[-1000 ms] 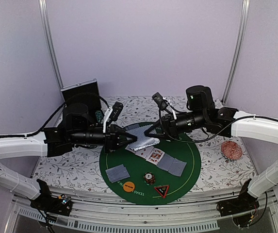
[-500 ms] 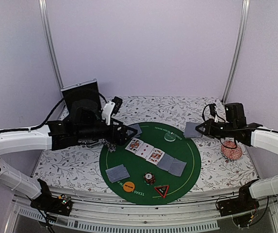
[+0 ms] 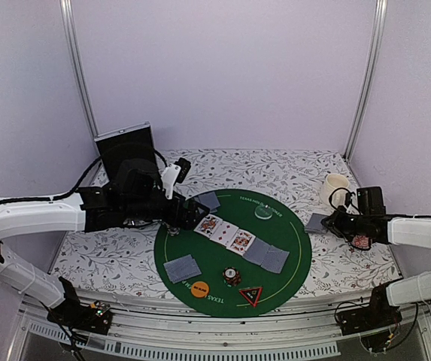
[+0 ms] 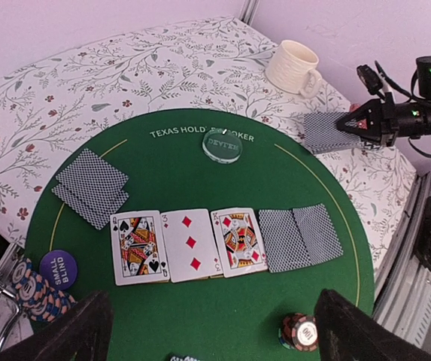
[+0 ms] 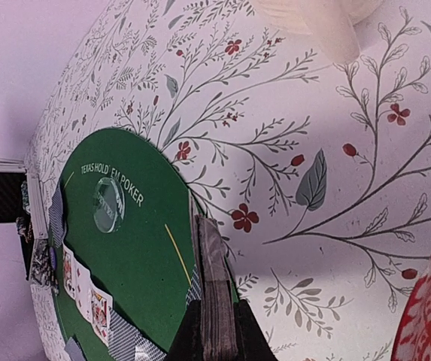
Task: Distribute texas hold em gaming equipment
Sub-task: Place the face-down deck piles at the center of the board.
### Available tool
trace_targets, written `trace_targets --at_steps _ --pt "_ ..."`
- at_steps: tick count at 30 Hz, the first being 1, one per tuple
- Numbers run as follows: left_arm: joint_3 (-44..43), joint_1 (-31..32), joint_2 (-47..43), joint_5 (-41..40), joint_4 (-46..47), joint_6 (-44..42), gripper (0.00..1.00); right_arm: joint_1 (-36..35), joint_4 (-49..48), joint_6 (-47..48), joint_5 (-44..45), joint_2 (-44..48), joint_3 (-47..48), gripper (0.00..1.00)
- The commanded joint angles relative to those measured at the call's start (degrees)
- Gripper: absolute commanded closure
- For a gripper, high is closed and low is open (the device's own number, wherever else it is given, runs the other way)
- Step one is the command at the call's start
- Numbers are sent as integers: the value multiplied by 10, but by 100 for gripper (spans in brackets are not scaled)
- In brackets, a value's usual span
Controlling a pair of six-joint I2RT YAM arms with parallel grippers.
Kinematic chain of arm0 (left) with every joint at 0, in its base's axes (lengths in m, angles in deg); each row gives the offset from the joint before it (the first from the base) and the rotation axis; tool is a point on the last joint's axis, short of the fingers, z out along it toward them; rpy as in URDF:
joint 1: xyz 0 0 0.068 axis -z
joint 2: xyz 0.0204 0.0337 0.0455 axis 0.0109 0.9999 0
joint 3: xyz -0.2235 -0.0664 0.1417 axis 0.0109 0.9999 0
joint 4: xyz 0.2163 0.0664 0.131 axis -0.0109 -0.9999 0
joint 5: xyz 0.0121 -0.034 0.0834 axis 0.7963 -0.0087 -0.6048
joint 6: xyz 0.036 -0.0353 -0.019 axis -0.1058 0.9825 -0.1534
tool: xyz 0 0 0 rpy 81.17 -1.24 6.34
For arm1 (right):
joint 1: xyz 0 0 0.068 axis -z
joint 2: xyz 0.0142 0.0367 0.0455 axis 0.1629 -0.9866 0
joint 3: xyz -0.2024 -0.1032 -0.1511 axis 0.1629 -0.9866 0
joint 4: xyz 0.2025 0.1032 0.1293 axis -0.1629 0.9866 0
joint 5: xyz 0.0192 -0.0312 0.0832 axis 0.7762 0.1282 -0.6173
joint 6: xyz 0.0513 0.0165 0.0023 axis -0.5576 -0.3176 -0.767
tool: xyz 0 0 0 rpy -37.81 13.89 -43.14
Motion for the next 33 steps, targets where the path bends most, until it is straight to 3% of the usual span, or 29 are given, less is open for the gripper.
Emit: trace_targets --at_steps 1,7,18,24,33 --pt "-9 -4 -8 -16 -8 -5 4 3 -60 -14 -18 -51 26 98" --pt "-12 -5 -8 -18 -6 -6 4 8 -69 7 9 -108 87 98" --pt "-9 -5 -17 -26 -13 -8 5 17 -92 18 -32 -249 162 95" --pt "-10 -4 -21 -31 -18 -12 5 17 -87 23 -22 -251 156 70" --pt "-13 -5 -21 -32 -19 -15 5 18 -54 49 16 -223 155 47"
